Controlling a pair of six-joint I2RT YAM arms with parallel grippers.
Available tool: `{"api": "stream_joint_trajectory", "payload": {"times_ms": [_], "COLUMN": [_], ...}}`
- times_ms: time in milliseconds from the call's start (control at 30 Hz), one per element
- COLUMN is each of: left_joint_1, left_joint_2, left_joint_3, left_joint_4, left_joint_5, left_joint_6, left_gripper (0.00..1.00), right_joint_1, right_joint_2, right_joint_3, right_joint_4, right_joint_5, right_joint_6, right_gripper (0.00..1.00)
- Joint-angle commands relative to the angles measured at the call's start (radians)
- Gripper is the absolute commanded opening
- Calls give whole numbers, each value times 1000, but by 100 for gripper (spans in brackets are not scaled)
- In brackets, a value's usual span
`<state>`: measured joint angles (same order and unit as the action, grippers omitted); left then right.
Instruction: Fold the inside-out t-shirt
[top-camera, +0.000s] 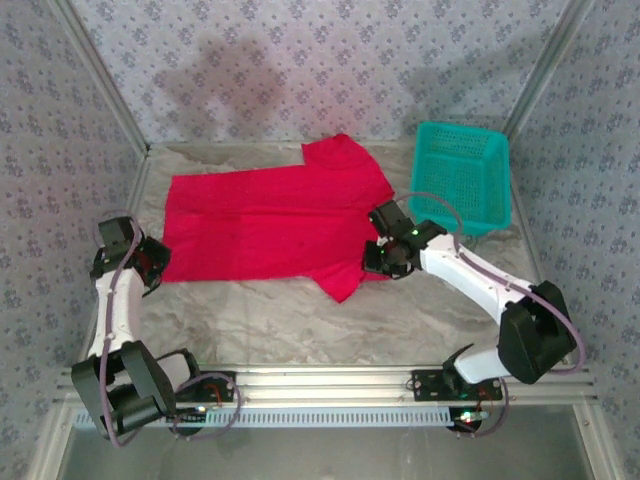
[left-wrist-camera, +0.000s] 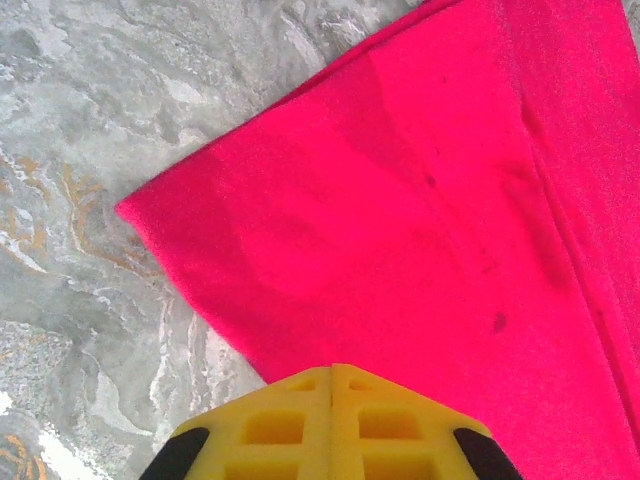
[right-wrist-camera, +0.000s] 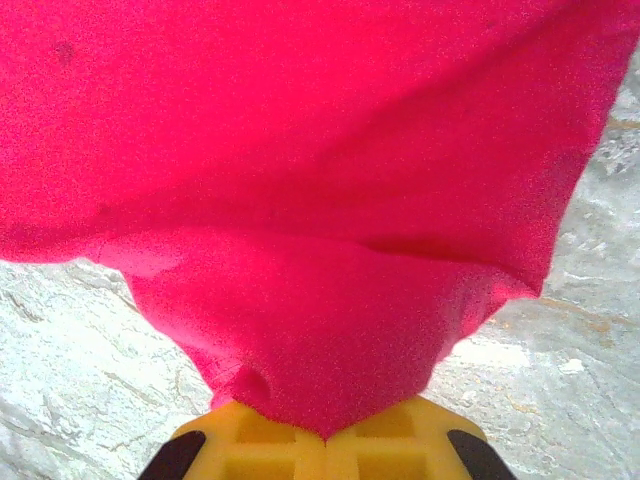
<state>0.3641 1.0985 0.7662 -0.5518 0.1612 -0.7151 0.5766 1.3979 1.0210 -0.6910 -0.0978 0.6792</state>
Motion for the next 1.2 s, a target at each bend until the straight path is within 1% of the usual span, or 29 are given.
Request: {"api": "stream_joint_trajectory", "payload": {"times_ms": [0,33,67,100,133,167,233,367,467,633,833,1067,1167], "left_joint_1": [-4,-4,-4,-4,-4,-4,-1,18,19,18,16,9,7], "left_joint_2": [-3,12,31,52,78,109,168,265,293,362,457,567,587], "left_joint_3": [25,14,4,-1,-2,-1,13,61,78,110,134,142,142], "left_joint_4": [-23,-15,-8,-2,2,5,3,-27,-32,-38,-9,48,58], "left_joint_5": [34,37,40,43,44,42,32,-12,-65,-139,-153,-139,-128], "left_joint_6": [21,22,26,30,36,44,55,66,65,60,43,34,29], "left_gripper": [8,20,34,45,52,55,56,54,52,51,50,34,14], "right_joint_1": [-14,-17,-17,-17,-16,-17,-17,-19,-25,-45,-73,-89,-92], "right_joint_2": [-23,-24,-25,-24,-26,-25,-24,-21,-17,-4,8,12,8], "right_joint_3": [21,21,18,16,13,8,0,-10,-20,-33,-39,-44,-46], "right_joint_4": [-38,-35,-26,-15,-3,7,24,36,34,38,56,59,49], "right_joint_5": [17,19,22,26,29,25,18,5,-18,-72,-108,-123,-128], "right_joint_6": [-18,-17,-18,-17,-11,-8,-6,-23,-38,-42,-43,-42,-42], "right_gripper": [0,0,0,0,0,0,0,0,0,0,0,0,0]}}
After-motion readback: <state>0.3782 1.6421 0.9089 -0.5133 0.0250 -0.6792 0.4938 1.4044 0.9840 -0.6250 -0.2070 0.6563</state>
